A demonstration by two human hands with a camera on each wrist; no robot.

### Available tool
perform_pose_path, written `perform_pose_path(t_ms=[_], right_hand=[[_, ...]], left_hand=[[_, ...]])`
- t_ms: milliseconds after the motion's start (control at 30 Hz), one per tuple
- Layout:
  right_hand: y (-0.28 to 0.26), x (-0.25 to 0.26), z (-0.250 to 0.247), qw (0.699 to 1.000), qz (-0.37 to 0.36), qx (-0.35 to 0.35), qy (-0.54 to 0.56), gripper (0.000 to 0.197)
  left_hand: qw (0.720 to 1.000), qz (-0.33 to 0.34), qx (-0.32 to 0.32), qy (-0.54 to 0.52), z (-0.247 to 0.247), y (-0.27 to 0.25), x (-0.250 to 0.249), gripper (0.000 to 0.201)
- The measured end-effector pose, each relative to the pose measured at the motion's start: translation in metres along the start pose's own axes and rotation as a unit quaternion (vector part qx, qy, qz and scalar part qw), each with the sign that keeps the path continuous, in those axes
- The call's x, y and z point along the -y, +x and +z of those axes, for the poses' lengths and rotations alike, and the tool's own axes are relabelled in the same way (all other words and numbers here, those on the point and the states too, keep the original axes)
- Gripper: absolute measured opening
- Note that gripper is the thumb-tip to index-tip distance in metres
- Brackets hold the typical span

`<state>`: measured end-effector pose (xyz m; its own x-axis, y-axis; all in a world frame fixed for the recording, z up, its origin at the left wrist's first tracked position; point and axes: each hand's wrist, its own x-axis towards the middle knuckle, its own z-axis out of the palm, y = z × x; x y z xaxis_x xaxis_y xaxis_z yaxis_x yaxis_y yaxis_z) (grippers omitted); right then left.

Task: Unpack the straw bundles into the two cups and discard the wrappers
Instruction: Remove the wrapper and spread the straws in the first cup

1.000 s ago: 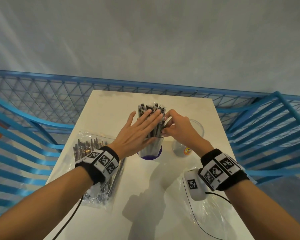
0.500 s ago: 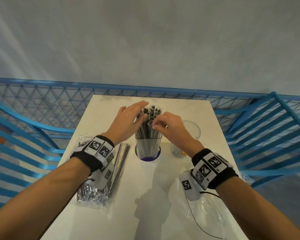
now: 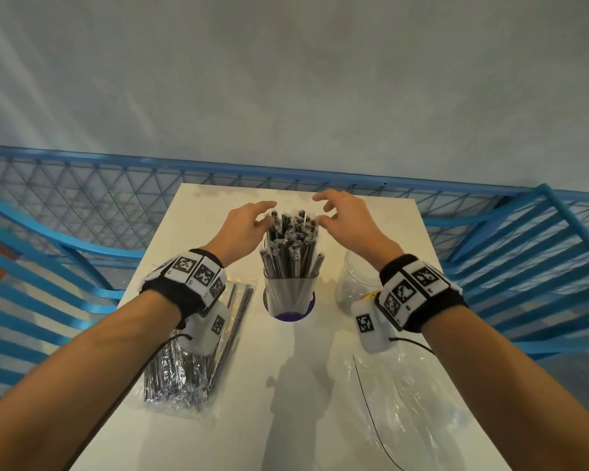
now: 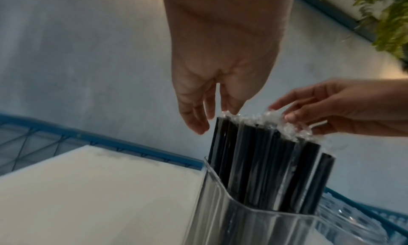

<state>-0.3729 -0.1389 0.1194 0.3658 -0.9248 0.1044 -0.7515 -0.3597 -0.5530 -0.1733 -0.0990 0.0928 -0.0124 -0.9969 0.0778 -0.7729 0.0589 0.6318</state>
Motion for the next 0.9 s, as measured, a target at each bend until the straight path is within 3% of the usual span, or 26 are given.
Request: perform_pose_path(t_ms=[67,133,233,433,500,667,733,833,900], right_hand=[[0.007,-0.003,0.008,0.996,-0.014,0.082,-0.022,0.050],[0.009,-0.005,0.016,0.992,-0.030,0.123,-0.024,0.047],[0.010,-0.010,0.017,0.994,-0.031,0.100,-0.012,0.029],[0.013,-0.013,0.008,0.997,-0.024,0.032,0.072,0.019],[0.014,-0.014,0.007,0.996,-0.022,0.050,0.069,0.020],[0.010,-0.016,0.014,0.991,-0.040,0.128,0.005,0.045],[0.010,-0.016,0.011,0.990,-0.035,0.136,0.011,0.050],[0.011,-0.018,0.001,0.996,-0.017,0.089,0.029,0.045],[0.008,-0.015,-0.007,0.998,-0.023,0.053,0.039,0.035]], left_hand=[[0.999,-0.009,0.019,-0.027,0.002,0.005,-0.001,0.039],[0.998,-0.012,0.023,-0.052,0.002,0.009,-0.001,0.030],[0.999,-0.008,0.011,-0.039,-0.002,0.012,0.000,0.020],[0.997,0.025,-0.066,-0.019,-0.003,0.012,-0.001,0.019],[0.997,0.021,-0.070,-0.022,0.000,0.008,-0.001,0.018],[0.998,0.037,0.043,0.019,0.001,0.006,0.001,0.026],[0.999,0.047,0.017,0.016,-0.001,0.004,-0.002,0.030],[0.991,0.117,-0.060,-0.002,-0.003,-0.005,-0.013,0.032],[0.980,0.189,-0.036,0.054,0.002,-0.010,-0.018,0.032]])
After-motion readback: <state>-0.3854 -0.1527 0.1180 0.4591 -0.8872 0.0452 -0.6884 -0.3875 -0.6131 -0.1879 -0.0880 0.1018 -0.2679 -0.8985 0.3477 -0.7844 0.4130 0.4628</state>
